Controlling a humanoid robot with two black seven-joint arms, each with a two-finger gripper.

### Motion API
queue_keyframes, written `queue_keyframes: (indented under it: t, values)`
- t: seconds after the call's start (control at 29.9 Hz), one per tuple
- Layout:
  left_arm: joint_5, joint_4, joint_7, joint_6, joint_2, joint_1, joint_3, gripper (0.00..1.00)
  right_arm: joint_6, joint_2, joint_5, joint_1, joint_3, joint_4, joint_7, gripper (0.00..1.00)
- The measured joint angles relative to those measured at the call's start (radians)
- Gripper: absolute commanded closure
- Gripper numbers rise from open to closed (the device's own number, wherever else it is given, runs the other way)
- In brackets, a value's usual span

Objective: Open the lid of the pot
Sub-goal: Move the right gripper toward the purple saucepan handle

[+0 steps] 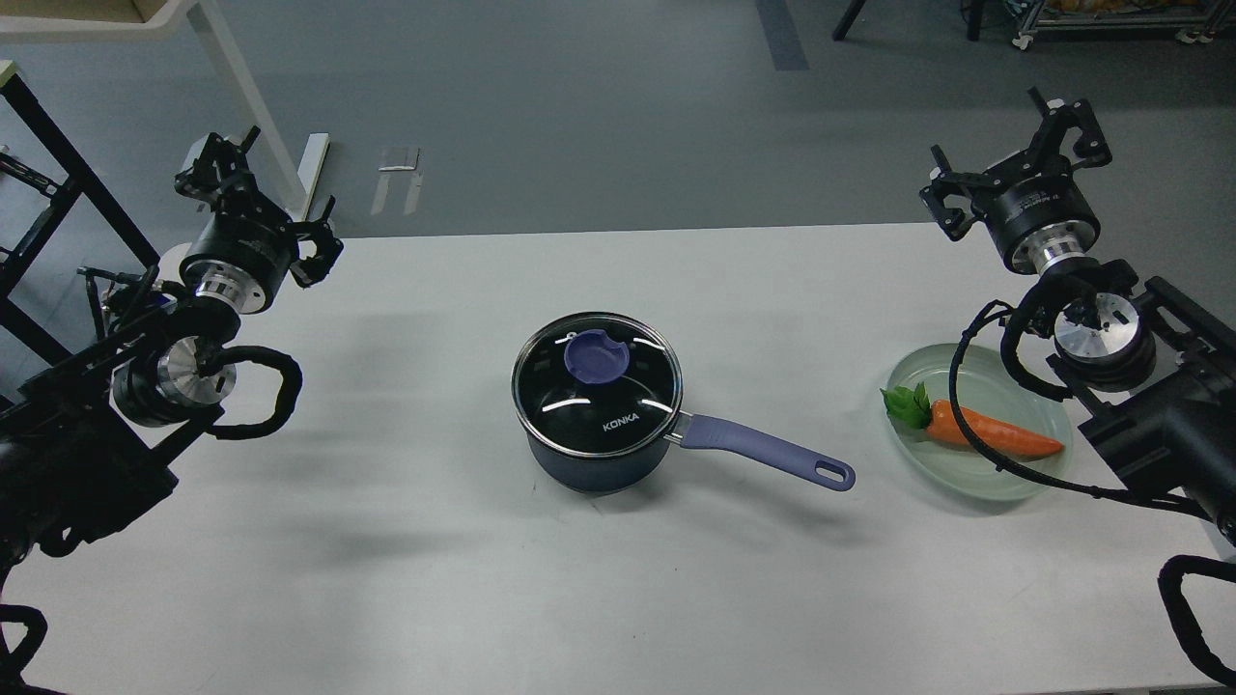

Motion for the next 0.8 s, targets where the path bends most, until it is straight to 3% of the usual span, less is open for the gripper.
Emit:
queue_keyframes:
  t: [0.4,0.67,0.8]
  values:
    - [0.000,0.004,-0.001,0.009,0.016,-0.005,-0.003,0.00,0.008,-0.075,-0.045,0.070,-0.095,0.026,0.012,0.00]
    - [0.002,0.007,0.002,0.009,0.074,-0.011,0.002,0.00,-0.002,-0.322,-0.214,0.259,-0.460,0.310,0.015,0.00]
    - [0.006,0.012,0.014,0.010,0.094,-0.017,0.009,0.01,-0.008,-0.365,-0.416,0.357,-0.644,0.416,0.015,0.00]
